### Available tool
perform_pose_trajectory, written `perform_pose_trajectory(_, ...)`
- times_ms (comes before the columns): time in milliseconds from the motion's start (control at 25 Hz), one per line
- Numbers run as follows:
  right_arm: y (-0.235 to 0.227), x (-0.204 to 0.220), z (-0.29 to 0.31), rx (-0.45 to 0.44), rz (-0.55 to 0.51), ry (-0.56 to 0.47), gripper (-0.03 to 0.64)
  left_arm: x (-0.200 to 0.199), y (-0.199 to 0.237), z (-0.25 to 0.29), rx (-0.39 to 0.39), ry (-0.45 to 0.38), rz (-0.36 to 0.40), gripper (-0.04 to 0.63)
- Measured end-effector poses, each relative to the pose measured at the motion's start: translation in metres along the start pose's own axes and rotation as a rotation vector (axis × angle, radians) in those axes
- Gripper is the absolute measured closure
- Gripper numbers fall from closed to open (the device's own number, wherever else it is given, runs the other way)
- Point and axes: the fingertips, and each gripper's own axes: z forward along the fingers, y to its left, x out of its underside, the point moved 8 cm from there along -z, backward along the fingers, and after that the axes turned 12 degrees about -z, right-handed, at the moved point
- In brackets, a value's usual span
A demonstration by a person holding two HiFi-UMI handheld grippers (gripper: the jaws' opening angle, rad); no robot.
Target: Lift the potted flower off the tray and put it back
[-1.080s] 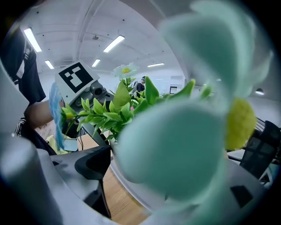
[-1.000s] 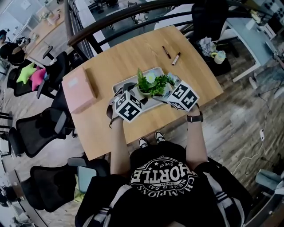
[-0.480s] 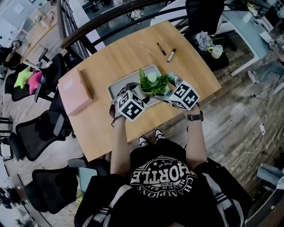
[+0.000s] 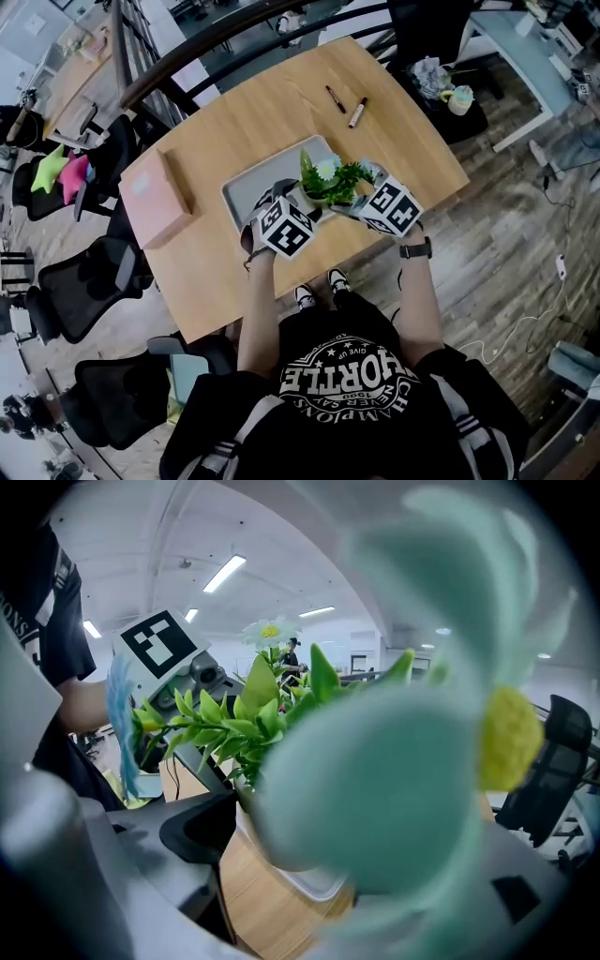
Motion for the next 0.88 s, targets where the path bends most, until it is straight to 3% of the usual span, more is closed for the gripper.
perform_pose_trajectory(880,-0.045,0.058,0.026,-0.124,-0.016,0.033,0.204,-0.004,-0.001,0.077,-0.027,0.069,-0.134,0.249)
